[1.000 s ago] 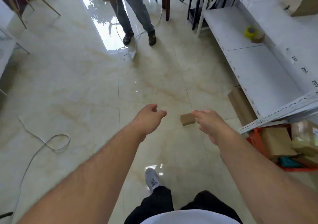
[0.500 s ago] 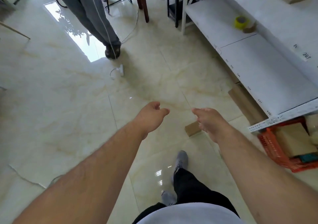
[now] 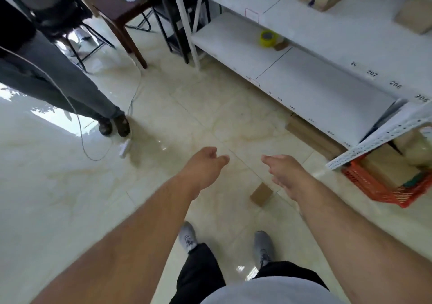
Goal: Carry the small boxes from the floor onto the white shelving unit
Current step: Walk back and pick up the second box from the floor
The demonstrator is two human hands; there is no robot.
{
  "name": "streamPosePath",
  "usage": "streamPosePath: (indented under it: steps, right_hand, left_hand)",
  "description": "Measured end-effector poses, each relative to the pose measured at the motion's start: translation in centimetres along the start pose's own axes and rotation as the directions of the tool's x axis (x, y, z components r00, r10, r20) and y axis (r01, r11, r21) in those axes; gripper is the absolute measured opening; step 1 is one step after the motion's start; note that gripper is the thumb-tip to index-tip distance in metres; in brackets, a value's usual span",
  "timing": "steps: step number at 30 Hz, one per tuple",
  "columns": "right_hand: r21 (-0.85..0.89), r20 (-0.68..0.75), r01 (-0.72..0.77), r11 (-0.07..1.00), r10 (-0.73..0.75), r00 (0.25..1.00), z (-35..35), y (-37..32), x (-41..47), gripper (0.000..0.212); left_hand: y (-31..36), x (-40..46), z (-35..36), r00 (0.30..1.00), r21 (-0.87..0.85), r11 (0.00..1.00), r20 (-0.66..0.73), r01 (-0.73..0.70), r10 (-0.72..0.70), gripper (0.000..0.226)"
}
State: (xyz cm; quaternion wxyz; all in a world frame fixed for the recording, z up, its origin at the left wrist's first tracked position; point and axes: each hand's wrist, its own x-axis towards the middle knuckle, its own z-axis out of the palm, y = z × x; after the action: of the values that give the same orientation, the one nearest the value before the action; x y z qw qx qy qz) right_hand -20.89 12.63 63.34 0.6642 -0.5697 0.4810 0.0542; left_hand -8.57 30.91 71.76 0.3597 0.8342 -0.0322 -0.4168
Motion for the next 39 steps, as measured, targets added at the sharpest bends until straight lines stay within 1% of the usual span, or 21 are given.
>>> streamPosePath:
  steps: [3, 7, 11, 13, 14, 19, 20, 22, 23, 25, 27, 30, 32, 36, 37, 38, 39]
  right_hand:
    - [0.059, -0.113, -0.006, 0.998, 0.013, 0.994, 1.3, -0.8, 1.3, 0.068]
    - [0.183, -0.282, -0.025, 0.983, 0.076, 0.956, 3.9, -1.0, 2.1, 0.063]
    - [0.313, -0.341, -0.06, 0.948, 0.171, 0.924, 6.6, -0.5, 1.3, 0.053]
    - [0.366, -0.382, -0.052, 0.929, 0.201, 0.902, 7.2, 0.1, 0.8, 0.057]
    - [0.4, -0.405, -0.041, 0.916, 0.216, 0.888, 7.3, 0.4, 0.6, 0.063]
    - [0.58, -0.479, 0.037, 0.814, 0.304, 0.823, 6.5, 2.1, 0.5, 0.076]
    - [0.61, -0.49, 0.051, 0.791, 0.326, 0.808, 6.2, 2.5, 0.7, 0.075]
    - [0.655, -0.492, 0.065, 0.752, 0.36, 0.792, 5.4, 3.2, 1.3, 0.062]
    - [0.679, -0.491, 0.073, 0.73, 0.378, 0.785, 5.0, 3.5, 1.7, 0.06]
    - [0.729, -0.483, 0.086, 0.679, 0.421, 0.768, 4.3, 4.2, 2.4, 0.059]
    - [0.761, -0.485, 0.108, 0.639, 0.451, 0.749, 3.5, 4.6, 2.8, 0.049]
    - [0.782, -0.499, 0.13, 0.61, 0.486, 0.718, 2.6, 5.0, 2.9, 0.052]
    - [0.79, -0.518, 0.15, 0.595, 0.516, 0.682, 2.1, 5.4, 2.5, 0.042]
    - [0.843, -0.495, 0.19, 0.503, 0.586, 0.642, 1.9, 6.8, 1.8, 0.035]
    - [0.851, -0.494, 0.209, 0.482, 0.599, 0.63, 2.0, 7.2, 1.7, 0.036]
    - [0.859, -0.494, 0.237, 0.454, 0.612, 0.618, 2.0, 7.3, 1.6, 0.045]
    - [0.869, -0.487, 0.271, 0.414, 0.621, 0.614, 2.1, 7.6, 1.7, 0.062]
  left_hand:
    - [1.2, 3.5, -2.4, 0.996, 0.051, 0.998, 0.078, -0.049, 0.045, 0.073]
    - [2.5, 7.4, -5.9, 0.969, 0.153, 0.98, 0.231, -0.126, 0.089, 0.072]
    - [3.7, 10.6, -8.2, 0.937, 0.26, 0.943, 0.331, -0.207, 0.114, 0.073]
    - [4.5, 11.7, -8.2, 0.916, 0.313, 0.915, 0.381, -0.255, 0.125, 0.074]
    - [5.0, 12.2, -7.9, 0.903, 0.337, 0.898, 0.409, -0.283, 0.131, 0.074]
    - [8.3, 13.8, -4.4, 0.823, 0.435, 0.795, 0.551, -0.423, 0.137, 0.075]
    - [9.1, 13.9, -3.4, 0.808, 0.453, 0.773, 0.575, -0.445, 0.128, 0.074]
    - [10.6, 14.2, -1.5, 0.782, 0.489, 0.727, 0.614, -0.483, 0.106, 0.074]
    - [11.4, 14.3, -0.6, 0.772, 0.503, 0.705, 0.628, -0.5, 0.1, 0.074]
    - [12.7, 14.7, 1.2, 0.755, 0.53, 0.657, 0.649, -0.536, 0.093, 0.073]
    - [14.0, 15.3, 2.7, 0.748, 0.56, 0.612, 0.658, -0.559, 0.081, 0.072]
    - [15.3, 15.8, 4.6, 0.73, 0.574, 0.582, 0.681, -0.575, 0.05, 0.073]
    - [15.8, 15.8, 6.1, 0.717, 0.585, 0.563, 0.697, -0.584, 0.02, 0.073]
    - [16.6, 15.5, 9.1, 0.658, 0.594, 0.5, 0.751, -0.631, -0.062, 0.073]
    - [16.9, 15.5, 10.0, 0.64, 0.59, 0.484, 0.764, -0.646, -0.076, 0.073]
    - [17.2, 15.5, 10.9, 0.623, 0.584, 0.467, 0.777, -0.664, -0.087, 0.072]
    - [17.6, 15.7, 11.9, 0.606, 0.579, 0.448, 0.789, -0.681, -0.099, 0.072]
